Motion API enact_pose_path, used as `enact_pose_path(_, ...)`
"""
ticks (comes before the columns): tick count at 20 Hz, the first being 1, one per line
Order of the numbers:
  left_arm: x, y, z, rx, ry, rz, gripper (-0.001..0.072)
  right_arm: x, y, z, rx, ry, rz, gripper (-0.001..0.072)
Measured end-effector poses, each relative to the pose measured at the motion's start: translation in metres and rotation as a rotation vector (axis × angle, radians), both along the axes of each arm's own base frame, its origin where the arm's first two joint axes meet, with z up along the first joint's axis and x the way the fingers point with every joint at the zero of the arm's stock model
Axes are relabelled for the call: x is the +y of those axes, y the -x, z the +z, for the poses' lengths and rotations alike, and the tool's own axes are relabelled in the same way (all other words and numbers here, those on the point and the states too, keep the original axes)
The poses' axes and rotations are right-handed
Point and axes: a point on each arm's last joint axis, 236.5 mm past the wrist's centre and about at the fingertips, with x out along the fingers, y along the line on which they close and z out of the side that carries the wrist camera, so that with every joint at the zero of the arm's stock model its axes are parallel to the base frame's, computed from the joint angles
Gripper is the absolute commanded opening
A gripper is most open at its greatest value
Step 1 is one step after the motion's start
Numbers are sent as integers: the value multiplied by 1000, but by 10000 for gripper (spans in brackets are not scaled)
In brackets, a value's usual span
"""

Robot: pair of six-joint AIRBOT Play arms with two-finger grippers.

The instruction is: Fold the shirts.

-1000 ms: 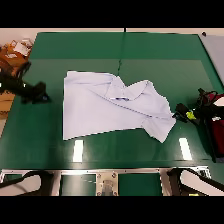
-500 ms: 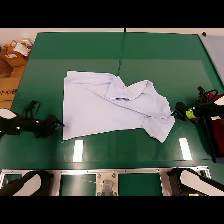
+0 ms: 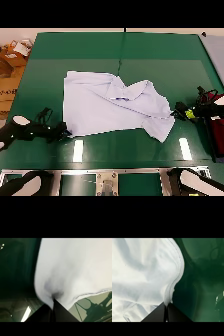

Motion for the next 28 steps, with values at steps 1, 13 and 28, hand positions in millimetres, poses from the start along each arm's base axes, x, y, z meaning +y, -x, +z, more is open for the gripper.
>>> enact_pose_path(1,2,-5,1,-17,-12,-3,20,0,0,0,-1,0,1,12)
enact_pose_path(13,14,-125,416,-1047,-240,-184,23,15,-64,348,-817,86,107,14)
enact_pose_path(28,13,-31,637,-1649,-454,-102,23,0,69,588,-1525,542,-212,14)
